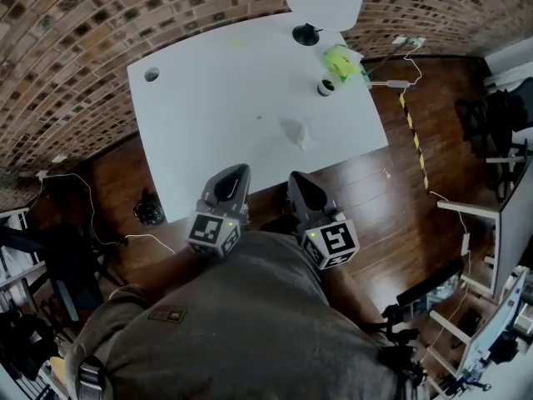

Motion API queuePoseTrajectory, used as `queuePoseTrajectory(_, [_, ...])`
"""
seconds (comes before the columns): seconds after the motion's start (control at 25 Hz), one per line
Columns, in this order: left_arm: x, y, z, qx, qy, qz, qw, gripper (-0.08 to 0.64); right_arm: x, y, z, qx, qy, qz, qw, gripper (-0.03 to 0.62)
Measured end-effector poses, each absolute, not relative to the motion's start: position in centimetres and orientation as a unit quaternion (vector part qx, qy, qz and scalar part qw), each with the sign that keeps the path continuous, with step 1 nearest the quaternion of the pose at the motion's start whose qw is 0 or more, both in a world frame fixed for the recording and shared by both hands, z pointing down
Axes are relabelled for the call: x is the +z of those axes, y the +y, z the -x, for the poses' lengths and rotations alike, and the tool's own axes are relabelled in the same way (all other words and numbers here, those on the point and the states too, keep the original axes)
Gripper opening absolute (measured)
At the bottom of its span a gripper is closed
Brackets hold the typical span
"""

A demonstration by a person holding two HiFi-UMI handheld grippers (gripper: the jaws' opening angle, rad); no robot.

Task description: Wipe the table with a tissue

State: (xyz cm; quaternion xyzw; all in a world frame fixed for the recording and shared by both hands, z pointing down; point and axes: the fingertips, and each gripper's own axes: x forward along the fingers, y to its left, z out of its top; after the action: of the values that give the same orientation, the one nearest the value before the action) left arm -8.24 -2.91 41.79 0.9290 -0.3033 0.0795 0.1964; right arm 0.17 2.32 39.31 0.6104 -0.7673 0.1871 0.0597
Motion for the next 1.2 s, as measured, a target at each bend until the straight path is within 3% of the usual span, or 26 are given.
queuePoseTrajectory(0.56, [44.8,-5.5,-0.6,0.1,-0.437,-0.871,0.203,0.002,43.1,-2.4,-11.6,0.229,-0.832,-0.498,0.085,0.012])
queuePoseTrajectory(1.08, [51.9,-4.8,-5.1,0.206,-0.397,-0.863,0.236,0.003,47.3,-4.1,-13.2,0.268,-0.834,-0.463,0.139,0.012])
queuePoseTrajectory(1.2, [53.9,-4.6,-6.7,0.233,-0.372,-0.865,0.244,0.067,48.6,-4.0,-13.6,0.281,-0.829,-0.46,0.15,0.012])
